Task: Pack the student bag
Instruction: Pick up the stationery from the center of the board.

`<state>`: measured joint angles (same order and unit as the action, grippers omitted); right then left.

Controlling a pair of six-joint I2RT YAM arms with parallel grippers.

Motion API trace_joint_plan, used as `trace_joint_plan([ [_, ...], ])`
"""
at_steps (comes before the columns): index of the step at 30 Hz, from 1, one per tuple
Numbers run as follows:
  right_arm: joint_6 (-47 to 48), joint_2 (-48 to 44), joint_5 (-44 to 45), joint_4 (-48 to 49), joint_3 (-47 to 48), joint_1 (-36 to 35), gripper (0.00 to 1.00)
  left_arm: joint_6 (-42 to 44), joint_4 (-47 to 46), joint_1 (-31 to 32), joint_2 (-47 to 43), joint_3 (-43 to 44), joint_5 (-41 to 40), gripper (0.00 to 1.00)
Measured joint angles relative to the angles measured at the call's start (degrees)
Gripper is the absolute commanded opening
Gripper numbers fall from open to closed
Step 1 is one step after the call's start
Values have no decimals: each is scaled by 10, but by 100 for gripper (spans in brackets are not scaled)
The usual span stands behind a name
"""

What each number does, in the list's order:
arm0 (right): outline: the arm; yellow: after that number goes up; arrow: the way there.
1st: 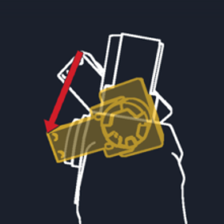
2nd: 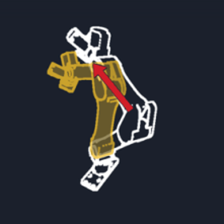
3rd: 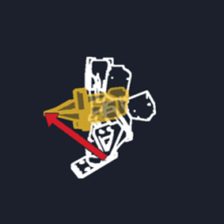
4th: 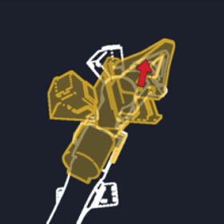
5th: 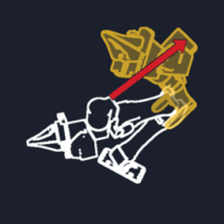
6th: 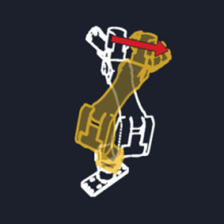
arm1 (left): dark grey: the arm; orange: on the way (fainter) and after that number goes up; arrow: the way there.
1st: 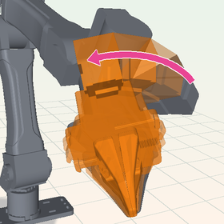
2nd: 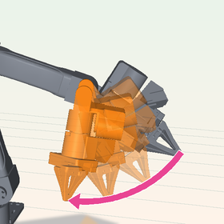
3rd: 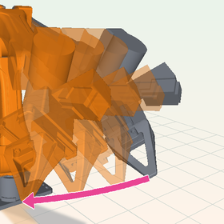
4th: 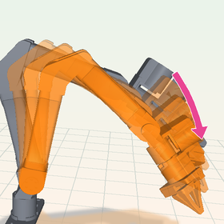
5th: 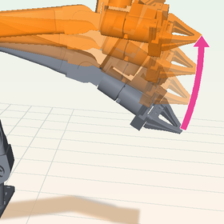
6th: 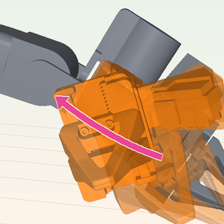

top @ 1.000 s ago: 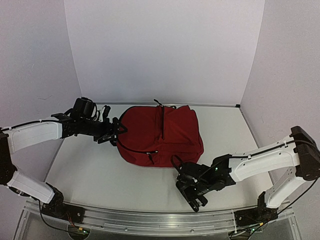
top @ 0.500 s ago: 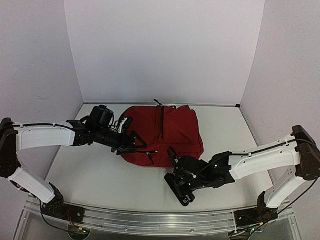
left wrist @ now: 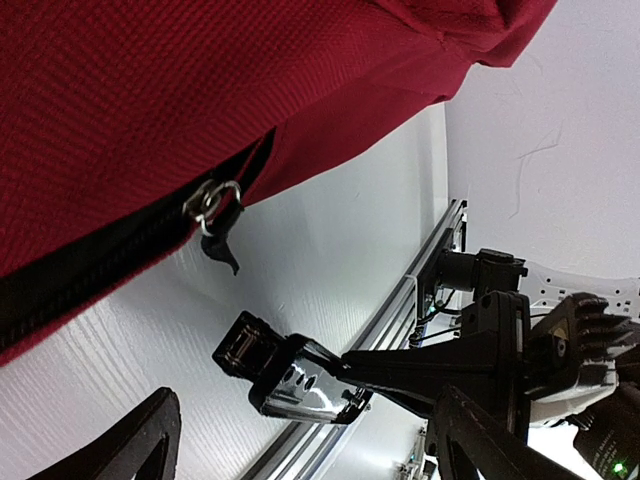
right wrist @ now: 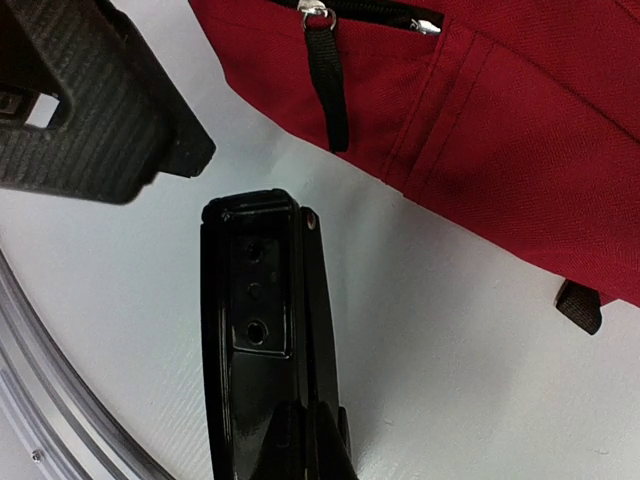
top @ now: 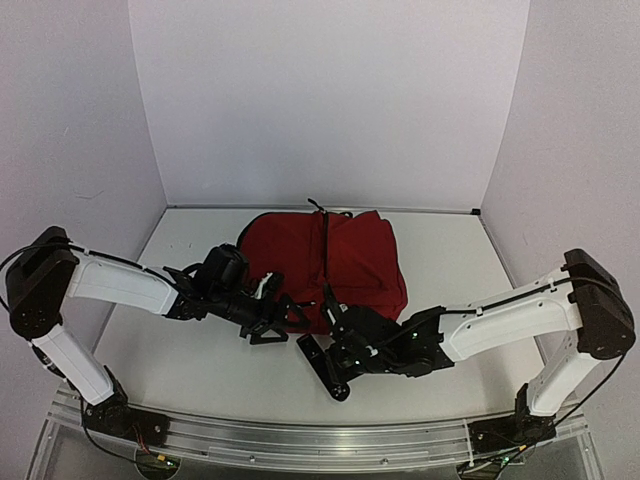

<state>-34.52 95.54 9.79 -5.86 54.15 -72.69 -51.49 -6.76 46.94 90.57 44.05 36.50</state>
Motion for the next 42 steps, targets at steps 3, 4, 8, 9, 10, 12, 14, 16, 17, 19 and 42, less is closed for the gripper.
trace_joint_plan([
  [3,-2,0,-1,12,0,0,0,-13,-26,0,19,-1,8,88],
  [4,-4,0,-2,19,0,0,0,-15,-34,1,25,-1,12,89],
  [8,-15,0,-5,47,0,0,0,-24,-61,4,41,-5,27,90],
  [9,-18,0,-6,54,0,0,0,-24,-65,4,44,-6,29,90],
  [10,-20,0,-7,60,-1,0,0,-24,-68,4,45,-8,31,90],
  [12,-25,-2,-9,70,-4,0,0,-24,-74,4,45,-11,35,89],
  [14,-30,-6,-11,80,-11,0,0,-24,-83,4,45,-13,40,83],
  [16,-35,-13,-13,88,-19,0,0,-25,-98,4,45,-18,46,78],
  [17,-37,-16,-14,90,-23,0,0,-26,-107,4,45,-21,50,77],
  [19,-42,-23,-15,94,-29,0,0,-28,-119,4,45,-25,56,76],
  [42,-95,-56,-57,180,-81,13,23,-46,-203,7,49,-46,88,5],
])
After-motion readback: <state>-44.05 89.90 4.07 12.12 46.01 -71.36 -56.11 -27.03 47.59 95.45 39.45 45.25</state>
